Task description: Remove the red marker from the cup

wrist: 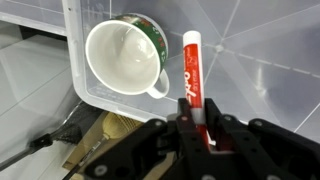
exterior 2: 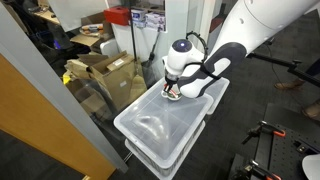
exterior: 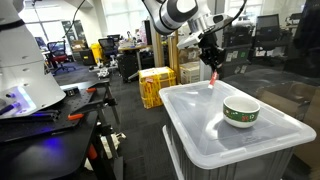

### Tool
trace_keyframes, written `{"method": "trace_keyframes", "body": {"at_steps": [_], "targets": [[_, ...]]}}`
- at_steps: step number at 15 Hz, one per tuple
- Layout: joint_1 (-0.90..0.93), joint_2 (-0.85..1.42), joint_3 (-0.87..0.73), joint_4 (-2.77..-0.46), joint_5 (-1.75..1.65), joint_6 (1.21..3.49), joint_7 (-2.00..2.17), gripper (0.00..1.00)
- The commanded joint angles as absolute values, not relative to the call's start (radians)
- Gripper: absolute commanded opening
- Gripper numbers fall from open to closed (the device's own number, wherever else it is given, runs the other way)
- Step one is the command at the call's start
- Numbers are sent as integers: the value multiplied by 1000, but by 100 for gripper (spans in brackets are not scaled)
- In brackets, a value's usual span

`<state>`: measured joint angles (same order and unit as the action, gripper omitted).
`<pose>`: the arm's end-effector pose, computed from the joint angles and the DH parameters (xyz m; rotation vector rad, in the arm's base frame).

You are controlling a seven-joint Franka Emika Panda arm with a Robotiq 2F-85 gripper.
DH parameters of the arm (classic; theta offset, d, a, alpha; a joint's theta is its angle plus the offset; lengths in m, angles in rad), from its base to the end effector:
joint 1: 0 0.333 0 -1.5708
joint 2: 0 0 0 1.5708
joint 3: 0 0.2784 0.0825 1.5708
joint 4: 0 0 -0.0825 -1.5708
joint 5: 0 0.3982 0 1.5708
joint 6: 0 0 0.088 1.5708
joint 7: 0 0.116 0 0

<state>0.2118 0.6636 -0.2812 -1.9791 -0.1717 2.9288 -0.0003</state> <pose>0.6197 -0.0341 0.1178 2.8675 0.2551 0.4201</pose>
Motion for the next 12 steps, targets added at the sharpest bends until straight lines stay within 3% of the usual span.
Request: {"method": "trace_keyframes", "body": {"at_steps": [1,12], "targets": [[107,658,-161,-1912,-208,2782,-121,5],[37,780,-3,-1634,-211,2333,-294,5]]}}
